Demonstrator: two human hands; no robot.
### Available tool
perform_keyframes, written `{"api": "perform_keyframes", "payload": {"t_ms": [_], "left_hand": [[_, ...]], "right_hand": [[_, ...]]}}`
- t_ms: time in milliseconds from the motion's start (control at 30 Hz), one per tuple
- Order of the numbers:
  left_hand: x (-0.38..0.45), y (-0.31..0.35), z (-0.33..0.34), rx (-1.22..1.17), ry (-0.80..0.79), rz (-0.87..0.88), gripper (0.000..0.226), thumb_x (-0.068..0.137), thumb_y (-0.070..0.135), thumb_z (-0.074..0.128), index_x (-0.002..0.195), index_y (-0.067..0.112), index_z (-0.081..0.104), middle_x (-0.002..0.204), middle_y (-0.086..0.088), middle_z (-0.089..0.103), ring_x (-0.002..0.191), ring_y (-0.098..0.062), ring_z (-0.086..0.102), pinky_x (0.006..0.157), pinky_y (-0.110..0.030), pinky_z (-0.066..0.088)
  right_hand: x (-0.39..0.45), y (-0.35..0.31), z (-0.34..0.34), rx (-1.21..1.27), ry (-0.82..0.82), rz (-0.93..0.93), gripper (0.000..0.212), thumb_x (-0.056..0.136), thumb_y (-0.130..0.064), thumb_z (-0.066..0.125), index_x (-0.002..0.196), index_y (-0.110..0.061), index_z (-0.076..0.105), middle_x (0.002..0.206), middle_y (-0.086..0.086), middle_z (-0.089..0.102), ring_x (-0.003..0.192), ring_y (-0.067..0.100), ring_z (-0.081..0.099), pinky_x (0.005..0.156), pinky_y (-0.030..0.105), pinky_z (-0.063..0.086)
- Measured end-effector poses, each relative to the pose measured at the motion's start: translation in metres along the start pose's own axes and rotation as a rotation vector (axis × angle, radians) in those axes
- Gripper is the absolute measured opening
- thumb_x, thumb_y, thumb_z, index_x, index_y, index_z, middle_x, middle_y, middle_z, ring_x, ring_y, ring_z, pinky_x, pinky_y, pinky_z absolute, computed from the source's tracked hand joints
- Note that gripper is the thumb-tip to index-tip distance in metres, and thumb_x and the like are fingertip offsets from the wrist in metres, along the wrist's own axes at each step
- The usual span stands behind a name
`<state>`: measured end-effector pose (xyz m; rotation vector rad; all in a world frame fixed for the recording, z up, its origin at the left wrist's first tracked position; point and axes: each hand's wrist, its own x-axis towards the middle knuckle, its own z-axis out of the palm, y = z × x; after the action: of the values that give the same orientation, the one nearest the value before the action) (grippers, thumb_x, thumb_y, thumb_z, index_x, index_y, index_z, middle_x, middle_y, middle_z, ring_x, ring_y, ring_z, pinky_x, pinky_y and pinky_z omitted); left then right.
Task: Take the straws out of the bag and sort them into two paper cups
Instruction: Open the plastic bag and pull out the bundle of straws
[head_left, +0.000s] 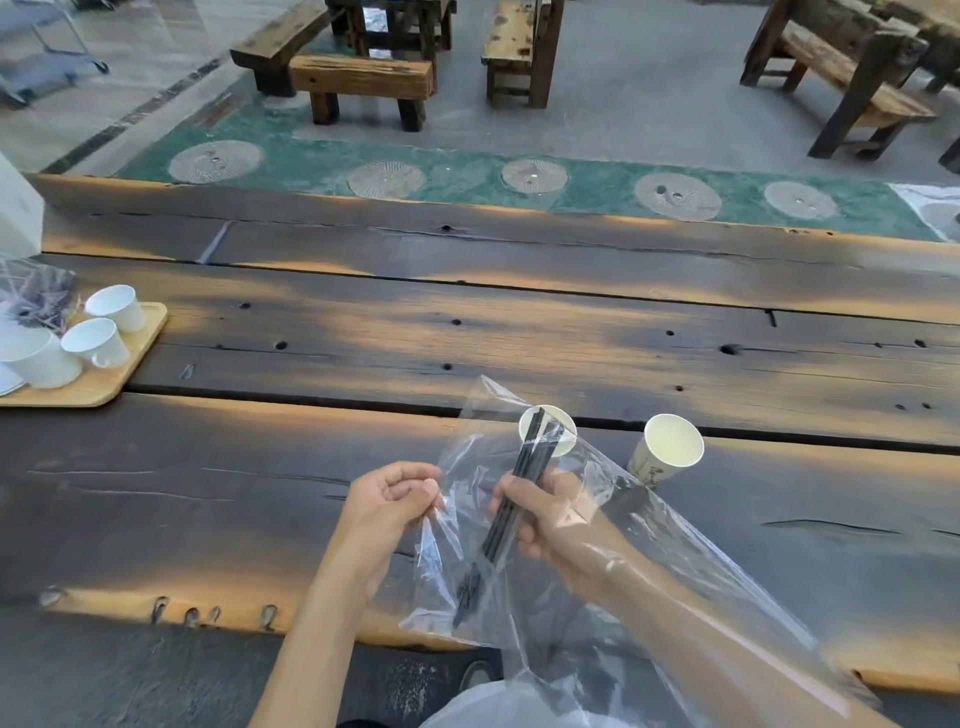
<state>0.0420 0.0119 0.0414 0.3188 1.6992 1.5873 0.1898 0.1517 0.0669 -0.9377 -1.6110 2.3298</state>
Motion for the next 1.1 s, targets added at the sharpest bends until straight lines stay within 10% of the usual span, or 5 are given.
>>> {"api": "perform_keyframes", "payload": {"t_ms": [267,567,833,1100], "left_hand": [[-0.001,-0.007,0.004,0.145,-0.173,-0.055,0.024,0.091,0.026,0.071,0.077,0.007,0.07,0.071,-0.007,0.066,0.068,-0.019,0.052,0.064,-0.029,0.041],[0.012,-0.009,-0.017,0.1,0.055,-0.055,0.022,0.095,0.02,0.066,0.084,0.002,0.073,0.064,-0.003,0.058,0.059,-0.014,0.049,0.062,-0.029,0.04],[0.023,-0.014,-0.027,0.093,0.09,-0.084,0.022,0.1,0.019,0.058,0.093,0.004,0.072,0.071,-0.006,0.066,0.061,-0.017,0.057,0.058,-0.029,0.042],[0.027,-0.065,-0.075,-0.272,0.505,-0.174,0.018,0.101,0.01,0.054,0.087,0.008,0.066,0.073,-0.005,0.057,0.058,-0.017,0.049,0.045,-0.021,0.041]], "right_hand": [[0.015,-0.007,0.005,0.146,0.187,-0.022,0.027,0.101,-0.021,0.051,0.078,-0.008,0.058,0.073,0.016,0.065,0.075,0.03,0.061,0.08,0.043,0.052],[0.019,-0.009,-0.015,0.459,0.038,0.198,0.022,0.1,-0.027,0.052,0.085,-0.012,0.048,0.059,0.003,0.046,0.036,0.009,0.037,0.031,0.019,0.034],[0.016,-0.019,-0.023,0.139,-0.199,0.266,0.02,0.101,-0.023,0.054,0.098,-0.005,0.062,0.064,0.002,0.046,0.042,0.009,0.035,0.036,0.02,0.03],[0.041,-0.036,-0.03,0.031,-0.001,0.173,0.016,0.103,-0.018,0.048,0.103,-0.006,0.059,0.059,-0.003,0.041,0.045,0.009,0.035,0.038,0.02,0.027]]}}
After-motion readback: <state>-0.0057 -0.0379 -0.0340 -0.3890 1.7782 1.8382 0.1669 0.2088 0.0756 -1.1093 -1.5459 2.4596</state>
